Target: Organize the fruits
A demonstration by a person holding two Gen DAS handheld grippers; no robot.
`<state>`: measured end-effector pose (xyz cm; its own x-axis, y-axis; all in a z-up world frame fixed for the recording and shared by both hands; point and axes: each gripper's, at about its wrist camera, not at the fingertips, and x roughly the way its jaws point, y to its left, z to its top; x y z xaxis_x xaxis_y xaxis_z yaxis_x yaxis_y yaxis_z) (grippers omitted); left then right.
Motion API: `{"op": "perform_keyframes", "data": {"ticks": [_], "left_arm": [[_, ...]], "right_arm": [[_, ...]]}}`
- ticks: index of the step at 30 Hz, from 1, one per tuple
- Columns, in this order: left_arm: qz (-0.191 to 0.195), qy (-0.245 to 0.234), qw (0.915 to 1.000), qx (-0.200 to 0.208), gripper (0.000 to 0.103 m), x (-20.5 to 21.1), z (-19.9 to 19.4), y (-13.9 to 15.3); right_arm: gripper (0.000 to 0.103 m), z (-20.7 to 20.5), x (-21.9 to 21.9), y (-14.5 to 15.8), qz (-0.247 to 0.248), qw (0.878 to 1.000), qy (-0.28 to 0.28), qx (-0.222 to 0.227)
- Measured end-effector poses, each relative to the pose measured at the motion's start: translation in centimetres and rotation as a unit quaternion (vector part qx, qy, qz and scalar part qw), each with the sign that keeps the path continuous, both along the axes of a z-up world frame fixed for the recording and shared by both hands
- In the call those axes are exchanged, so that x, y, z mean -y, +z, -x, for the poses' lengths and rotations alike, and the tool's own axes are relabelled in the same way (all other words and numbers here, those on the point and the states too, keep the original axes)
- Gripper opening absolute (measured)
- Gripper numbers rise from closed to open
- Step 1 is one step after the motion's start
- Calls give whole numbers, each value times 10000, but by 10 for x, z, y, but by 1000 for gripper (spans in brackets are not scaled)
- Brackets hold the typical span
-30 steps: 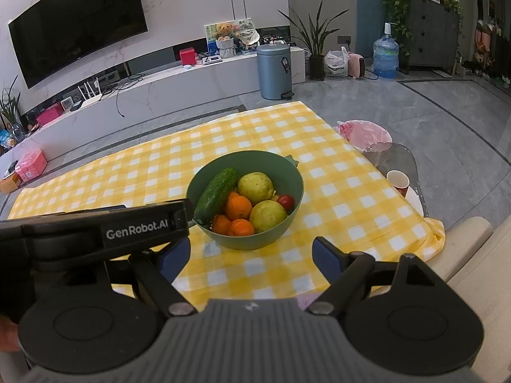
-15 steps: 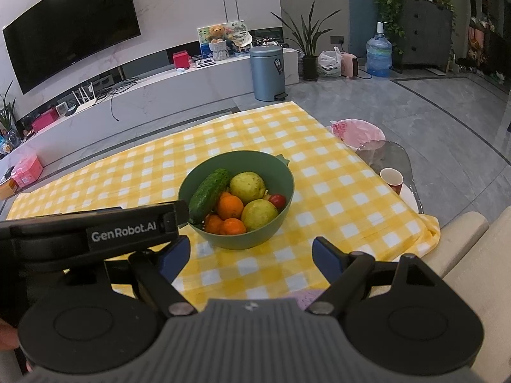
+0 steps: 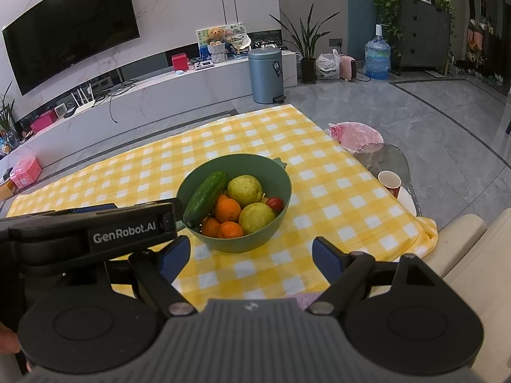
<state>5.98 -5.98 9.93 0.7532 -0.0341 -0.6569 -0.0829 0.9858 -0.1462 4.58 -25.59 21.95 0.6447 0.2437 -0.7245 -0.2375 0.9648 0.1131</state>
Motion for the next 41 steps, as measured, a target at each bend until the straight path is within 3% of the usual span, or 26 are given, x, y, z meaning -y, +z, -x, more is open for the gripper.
{"op": "perform_keyframes", "data": {"ticks": [41], "left_arm": [[86, -106, 9998, -136, 90, 0, -3, -9]], "right_arm": [[80, -2, 0, -6, 66, 10000, -21, -20]]}}
